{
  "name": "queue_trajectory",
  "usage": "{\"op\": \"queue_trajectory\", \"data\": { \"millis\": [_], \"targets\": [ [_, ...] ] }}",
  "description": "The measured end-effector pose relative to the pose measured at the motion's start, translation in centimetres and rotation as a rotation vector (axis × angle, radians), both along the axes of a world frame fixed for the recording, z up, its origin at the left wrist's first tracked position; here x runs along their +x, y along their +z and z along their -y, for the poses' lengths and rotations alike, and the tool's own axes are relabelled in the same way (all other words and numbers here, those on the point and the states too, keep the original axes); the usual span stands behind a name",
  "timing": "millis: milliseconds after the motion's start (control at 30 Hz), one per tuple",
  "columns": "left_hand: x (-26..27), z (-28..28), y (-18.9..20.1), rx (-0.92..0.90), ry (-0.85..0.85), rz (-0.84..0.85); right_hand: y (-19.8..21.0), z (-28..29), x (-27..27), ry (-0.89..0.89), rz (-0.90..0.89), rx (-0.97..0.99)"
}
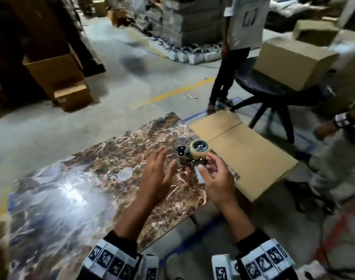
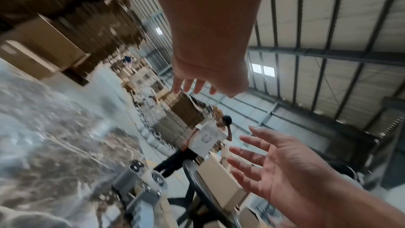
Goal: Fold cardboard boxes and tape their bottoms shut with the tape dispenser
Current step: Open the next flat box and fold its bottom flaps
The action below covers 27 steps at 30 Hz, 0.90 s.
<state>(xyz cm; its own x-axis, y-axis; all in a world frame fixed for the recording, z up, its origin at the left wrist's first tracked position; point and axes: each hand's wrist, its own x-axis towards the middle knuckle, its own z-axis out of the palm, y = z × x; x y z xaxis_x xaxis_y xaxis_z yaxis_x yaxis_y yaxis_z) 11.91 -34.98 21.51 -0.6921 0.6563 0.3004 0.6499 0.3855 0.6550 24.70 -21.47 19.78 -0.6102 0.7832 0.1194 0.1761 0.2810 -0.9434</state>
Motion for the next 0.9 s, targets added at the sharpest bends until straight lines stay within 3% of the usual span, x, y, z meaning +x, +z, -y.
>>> {"op": "queue_trajectory", "data": {
  "millis": [167, 467, 633, 900],
  "targets": [
    [-0.9, -11.1, -2.8, -0.065, -0.221, 0.019, -3.1, -8.1, 1.2, -0.202, 0.140, -0.063],
    [1.1, -28.0, -8.8, -0.331, -0.485, 0.107, -10.3, -20.5, 6.9, -0.565, 0.273, -0.426],
    [2.0, -34.8, -14.7, -0.525, -0.458, 0.142, -15.7, -27.3, 9.8, -0.691, 0.270, -0.681],
    [1.1, -39.5, -24.5, -0.862, -0.226, -0.019, -27.0, -36.2, 11.2, -0.603, 0.399, -1.070]
  ]
}}
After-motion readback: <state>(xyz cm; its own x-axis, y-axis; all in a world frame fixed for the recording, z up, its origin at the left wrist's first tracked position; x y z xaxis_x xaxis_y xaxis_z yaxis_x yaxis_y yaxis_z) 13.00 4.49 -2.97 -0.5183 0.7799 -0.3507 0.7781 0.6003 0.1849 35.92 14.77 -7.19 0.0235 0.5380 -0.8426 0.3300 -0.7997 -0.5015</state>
